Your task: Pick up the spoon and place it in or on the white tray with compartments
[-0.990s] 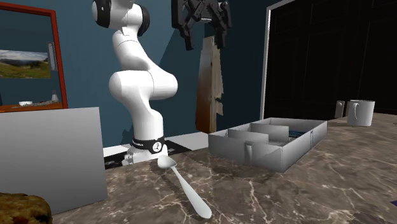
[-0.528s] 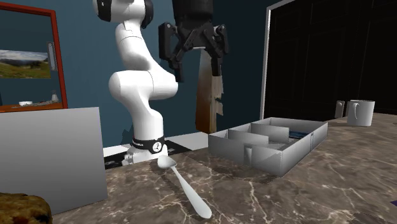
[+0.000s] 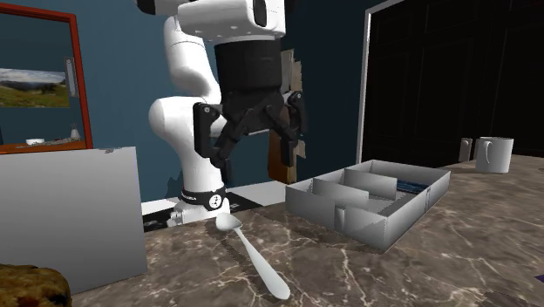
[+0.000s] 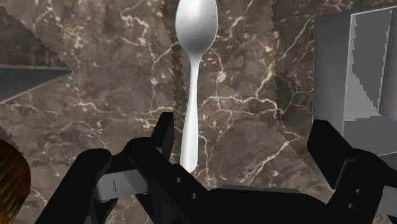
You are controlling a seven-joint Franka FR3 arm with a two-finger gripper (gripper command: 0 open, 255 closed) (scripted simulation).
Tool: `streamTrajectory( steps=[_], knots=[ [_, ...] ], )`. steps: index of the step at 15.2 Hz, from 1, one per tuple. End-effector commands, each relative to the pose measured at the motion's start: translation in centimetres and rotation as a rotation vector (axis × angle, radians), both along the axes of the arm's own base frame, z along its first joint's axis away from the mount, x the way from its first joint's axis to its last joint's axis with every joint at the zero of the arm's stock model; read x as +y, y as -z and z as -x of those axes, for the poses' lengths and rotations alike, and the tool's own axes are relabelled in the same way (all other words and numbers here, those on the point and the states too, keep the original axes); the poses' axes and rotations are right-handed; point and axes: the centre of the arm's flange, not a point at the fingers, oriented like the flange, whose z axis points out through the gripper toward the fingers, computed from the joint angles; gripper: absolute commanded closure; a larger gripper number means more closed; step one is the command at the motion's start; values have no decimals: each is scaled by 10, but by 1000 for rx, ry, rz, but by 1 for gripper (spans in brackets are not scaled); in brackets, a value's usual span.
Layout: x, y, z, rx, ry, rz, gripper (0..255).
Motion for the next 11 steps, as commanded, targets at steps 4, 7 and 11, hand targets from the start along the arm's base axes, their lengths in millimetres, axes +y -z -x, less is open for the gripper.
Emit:
streamTrajectory(
  steps=[4,7,11],
  knots=[
    [-36,50,-18,34,20,-9,0],
    [-34,65,-17,34,20,-9,0],
    [-30,86,-14,34,20,-9,0]
  ],
)
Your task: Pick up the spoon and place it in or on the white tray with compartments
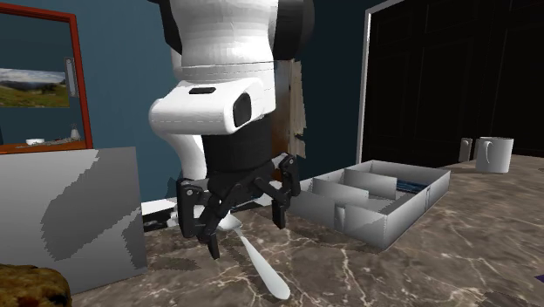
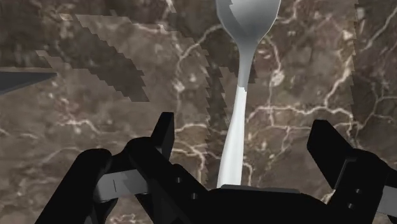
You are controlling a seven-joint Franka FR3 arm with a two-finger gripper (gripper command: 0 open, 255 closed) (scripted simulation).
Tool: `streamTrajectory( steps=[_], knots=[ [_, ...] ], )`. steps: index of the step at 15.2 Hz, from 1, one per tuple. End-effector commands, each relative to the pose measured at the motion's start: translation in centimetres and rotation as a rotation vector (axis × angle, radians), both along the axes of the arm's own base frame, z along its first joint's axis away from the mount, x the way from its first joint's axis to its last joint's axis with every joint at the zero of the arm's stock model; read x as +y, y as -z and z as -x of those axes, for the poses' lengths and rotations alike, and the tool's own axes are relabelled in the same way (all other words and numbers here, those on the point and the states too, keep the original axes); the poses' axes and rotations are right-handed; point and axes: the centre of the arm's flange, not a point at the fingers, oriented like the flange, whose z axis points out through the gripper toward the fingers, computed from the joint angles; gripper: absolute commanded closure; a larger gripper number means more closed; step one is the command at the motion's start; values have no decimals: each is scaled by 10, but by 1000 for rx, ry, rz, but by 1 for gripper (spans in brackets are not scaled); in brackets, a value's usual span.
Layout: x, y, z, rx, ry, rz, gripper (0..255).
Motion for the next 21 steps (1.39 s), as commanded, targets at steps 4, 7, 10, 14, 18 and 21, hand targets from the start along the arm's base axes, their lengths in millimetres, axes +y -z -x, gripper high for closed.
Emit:
streamTrajectory(
  steps=[4,7,10,14,18,21],
  knots=[
    [1,8,1,0,0,0,0],
    [1,8,1,0,0,0,0],
    [1,8,1,0,0,0,255],
    [2,8,1,0,0,0,255],
    [1,8,1,0,0,0,255],
    [1,-8,1,0,0,0,255]
  ],
)
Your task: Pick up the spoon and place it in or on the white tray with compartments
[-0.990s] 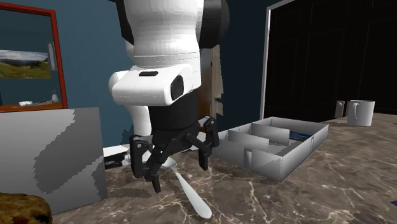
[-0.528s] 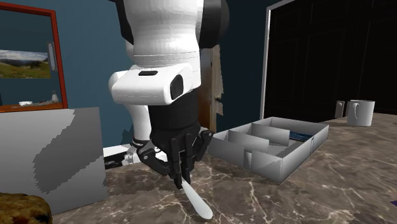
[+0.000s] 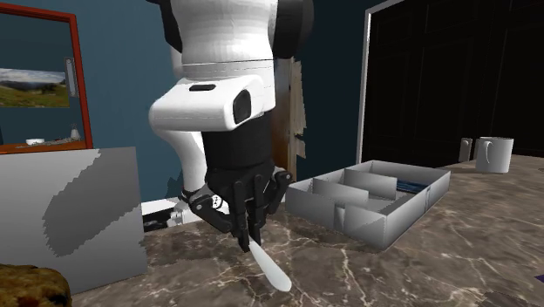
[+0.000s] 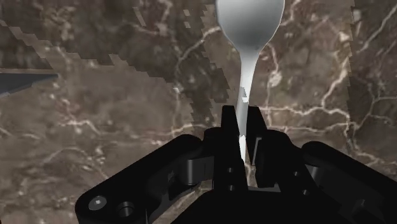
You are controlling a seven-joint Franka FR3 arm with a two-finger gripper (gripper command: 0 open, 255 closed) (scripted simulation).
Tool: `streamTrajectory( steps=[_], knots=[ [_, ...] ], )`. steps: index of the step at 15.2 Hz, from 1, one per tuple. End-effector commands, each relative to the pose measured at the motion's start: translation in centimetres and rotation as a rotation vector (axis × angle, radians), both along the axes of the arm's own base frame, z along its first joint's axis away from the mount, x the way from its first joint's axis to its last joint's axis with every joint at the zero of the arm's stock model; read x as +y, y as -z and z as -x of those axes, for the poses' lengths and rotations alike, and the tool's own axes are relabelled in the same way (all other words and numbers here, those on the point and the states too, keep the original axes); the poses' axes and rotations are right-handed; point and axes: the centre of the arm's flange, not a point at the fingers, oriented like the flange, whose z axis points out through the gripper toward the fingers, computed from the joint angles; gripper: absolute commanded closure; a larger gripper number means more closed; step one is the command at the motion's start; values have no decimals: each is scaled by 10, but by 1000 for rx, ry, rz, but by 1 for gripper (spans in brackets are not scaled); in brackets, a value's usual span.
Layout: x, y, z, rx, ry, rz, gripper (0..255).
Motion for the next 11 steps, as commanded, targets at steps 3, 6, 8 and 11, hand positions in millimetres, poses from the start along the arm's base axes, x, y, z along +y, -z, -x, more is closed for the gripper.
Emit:
streamTrajectory(
  steps=[3,6,8,11],
  knots=[
    [0,-21,0,0,0,0,255],
    [0,-37,0,0,0,0,255],
    [0,-47,0,0,0,0,255],
    [0,-63,0,0,0,0,255]
  ],
)
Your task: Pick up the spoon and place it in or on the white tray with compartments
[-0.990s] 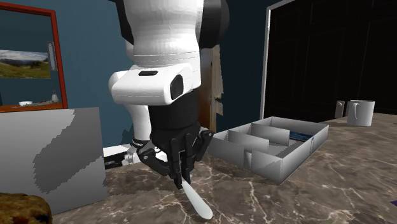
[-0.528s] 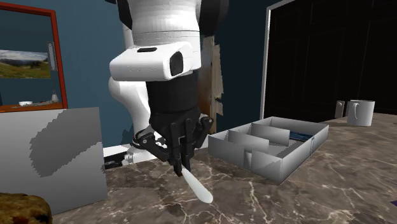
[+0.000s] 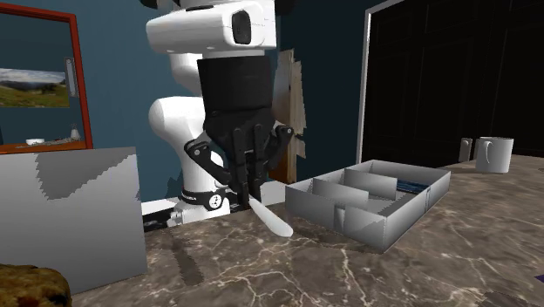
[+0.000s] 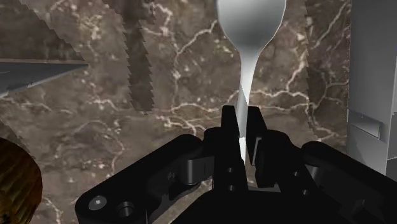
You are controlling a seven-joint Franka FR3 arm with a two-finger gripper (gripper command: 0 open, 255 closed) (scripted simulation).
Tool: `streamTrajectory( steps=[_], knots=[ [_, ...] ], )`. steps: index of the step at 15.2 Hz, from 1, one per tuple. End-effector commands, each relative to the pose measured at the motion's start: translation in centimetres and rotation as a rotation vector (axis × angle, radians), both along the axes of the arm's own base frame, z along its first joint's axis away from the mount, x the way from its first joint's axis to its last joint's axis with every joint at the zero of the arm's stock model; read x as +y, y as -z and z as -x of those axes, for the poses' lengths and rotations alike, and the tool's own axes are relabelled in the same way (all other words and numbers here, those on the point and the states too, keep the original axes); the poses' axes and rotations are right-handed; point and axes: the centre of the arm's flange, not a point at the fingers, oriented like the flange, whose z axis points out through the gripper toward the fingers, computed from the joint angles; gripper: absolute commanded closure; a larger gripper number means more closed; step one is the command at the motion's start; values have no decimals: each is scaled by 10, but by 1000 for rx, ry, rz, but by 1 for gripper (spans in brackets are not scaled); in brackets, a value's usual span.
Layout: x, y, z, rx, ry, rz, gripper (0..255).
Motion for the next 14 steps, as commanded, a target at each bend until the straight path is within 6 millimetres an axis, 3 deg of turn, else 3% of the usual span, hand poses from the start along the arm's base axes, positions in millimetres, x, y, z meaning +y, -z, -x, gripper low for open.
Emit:
streamTrajectory(
  steps=[1,10,14],
  knots=[
    [-1,-11,0,1,0,0,255],
    [-1,-53,0,1,0,0,255],
    [51,-55,-8,1,0,0,255]
  ],
)
